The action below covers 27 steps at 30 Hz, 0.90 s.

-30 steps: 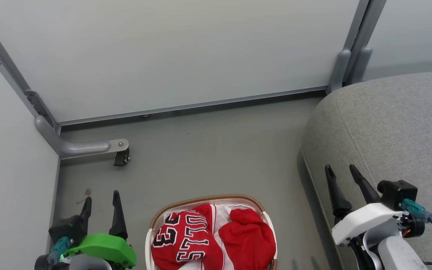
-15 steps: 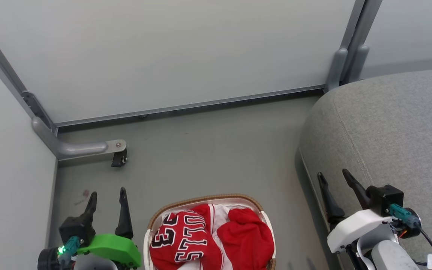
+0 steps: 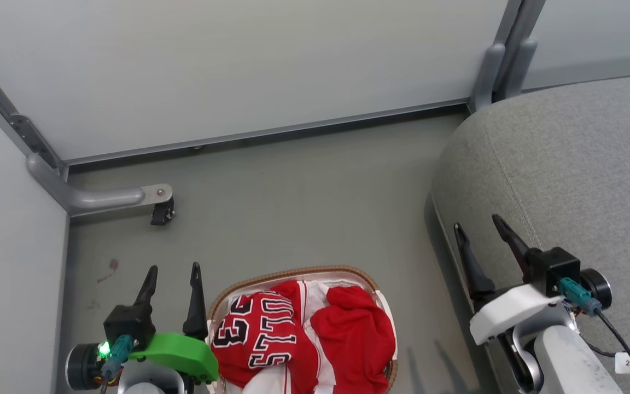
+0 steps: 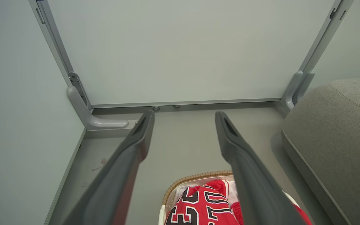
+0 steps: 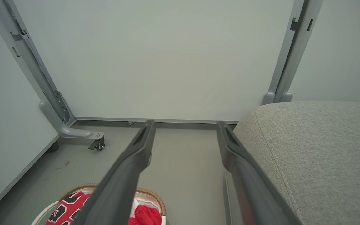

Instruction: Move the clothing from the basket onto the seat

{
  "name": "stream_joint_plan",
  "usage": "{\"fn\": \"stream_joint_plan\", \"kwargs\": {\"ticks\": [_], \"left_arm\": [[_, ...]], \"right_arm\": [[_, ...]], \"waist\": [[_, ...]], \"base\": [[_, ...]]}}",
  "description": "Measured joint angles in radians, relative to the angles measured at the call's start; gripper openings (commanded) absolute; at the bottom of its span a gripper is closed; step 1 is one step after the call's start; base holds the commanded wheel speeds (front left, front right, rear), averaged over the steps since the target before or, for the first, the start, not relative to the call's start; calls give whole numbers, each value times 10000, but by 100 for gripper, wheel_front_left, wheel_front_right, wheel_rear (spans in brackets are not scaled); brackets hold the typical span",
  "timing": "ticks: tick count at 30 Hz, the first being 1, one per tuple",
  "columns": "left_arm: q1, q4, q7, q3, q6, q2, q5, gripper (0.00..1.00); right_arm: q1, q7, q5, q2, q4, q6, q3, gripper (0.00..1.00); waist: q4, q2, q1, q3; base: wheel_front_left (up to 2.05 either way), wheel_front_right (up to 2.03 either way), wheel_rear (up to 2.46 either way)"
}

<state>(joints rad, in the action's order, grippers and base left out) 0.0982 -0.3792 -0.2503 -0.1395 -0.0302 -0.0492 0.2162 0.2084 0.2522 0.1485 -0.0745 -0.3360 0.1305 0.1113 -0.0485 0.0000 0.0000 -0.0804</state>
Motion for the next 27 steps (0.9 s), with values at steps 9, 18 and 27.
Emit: {"fn": "stream_joint_plan", "kwargs": {"ticks": [9,18,27], "left_arm": [[1212,-583,-140,-360,-347,6,-265,100],[2578,-1718,-140,-587,-631,6,-259,100],[4135,-3797,-138,-1327,-740,25,-909,100]], "right_arm": [[963,98,-384,153,757,6,155,100],[1894,111,-276,221,1440,6,362,100],[2564,111,311,236,2057,6,665,100]], "waist": [[-268,0,0,-1259],[-706,0,0,-2717],[-1254,0,1,-4190]], "base": [[0,0,0],[0,0,0],[0,0,0]]}}
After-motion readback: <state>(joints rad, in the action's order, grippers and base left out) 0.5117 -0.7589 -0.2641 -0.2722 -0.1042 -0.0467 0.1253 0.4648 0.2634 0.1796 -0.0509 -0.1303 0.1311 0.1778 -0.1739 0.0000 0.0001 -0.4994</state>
